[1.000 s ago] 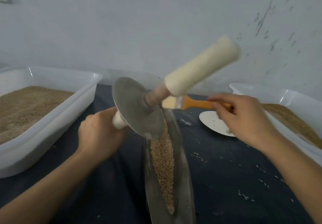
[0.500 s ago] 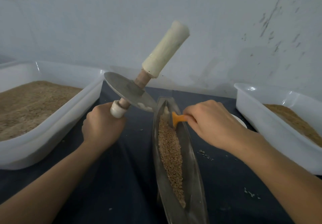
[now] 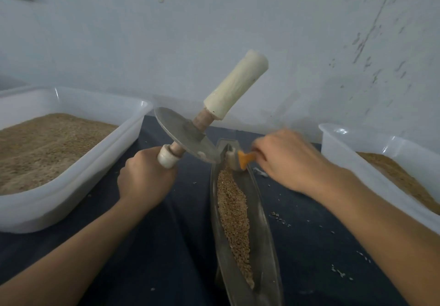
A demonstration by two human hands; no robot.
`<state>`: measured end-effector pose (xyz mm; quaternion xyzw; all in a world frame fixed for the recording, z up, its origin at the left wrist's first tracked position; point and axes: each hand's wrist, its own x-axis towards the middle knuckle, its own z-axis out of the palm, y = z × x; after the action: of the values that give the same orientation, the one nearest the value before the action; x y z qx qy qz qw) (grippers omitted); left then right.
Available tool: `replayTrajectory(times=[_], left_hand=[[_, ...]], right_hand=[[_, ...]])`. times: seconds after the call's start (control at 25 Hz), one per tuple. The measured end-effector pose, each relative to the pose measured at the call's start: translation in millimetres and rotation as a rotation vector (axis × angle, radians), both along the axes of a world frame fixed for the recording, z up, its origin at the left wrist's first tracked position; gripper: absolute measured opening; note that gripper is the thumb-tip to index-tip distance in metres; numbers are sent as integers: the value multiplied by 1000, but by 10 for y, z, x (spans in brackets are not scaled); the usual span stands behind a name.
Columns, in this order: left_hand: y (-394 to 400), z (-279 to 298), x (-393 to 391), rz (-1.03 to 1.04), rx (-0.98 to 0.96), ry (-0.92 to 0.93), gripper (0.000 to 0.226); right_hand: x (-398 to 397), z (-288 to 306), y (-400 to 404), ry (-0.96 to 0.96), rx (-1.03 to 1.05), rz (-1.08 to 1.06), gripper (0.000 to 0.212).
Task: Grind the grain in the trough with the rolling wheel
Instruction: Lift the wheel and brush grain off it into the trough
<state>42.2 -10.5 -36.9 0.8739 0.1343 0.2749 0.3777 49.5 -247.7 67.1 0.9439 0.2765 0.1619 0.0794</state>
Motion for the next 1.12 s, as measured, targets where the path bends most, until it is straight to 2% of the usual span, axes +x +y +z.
replayTrajectory(times=[0.12, 0.28, 0.36, 0.44, 0.56, 0.76, 0.88, 1.0, 1.12], left_hand=[[12, -13, 13, 11, -2, 0, 18], [12, 3, 27, 19, -16, -1, 16], [17, 9, 28, 18, -33, -2, 16], [30, 2, 27, 15, -47, -3, 16], [51, -11, 43, 24, -42, -5, 18], [50, -24, 45, 20, -5, -9, 16], [42, -32, 47, 20, 22, 8, 14], [30, -47, 54, 20, 40, 22, 11], [-3, -42, 37, 28, 66, 8, 11]], right_hand=[[-158, -74, 15, 93, -57, 58, 24], [-108, 177, -90, -54, -53, 56, 28], [10, 215, -9, -68, -38, 18, 25], [51, 102, 102, -6, -52, 4, 20], [-97, 6, 79, 104, -77, 52, 27], [12, 230, 29, -78, -38, 26, 25], [-2, 92, 169, 27, -97, 2, 17], [-166, 47, 104, 101, -118, 58, 25], [-137, 235, 20, -32, -97, 33, 21]])
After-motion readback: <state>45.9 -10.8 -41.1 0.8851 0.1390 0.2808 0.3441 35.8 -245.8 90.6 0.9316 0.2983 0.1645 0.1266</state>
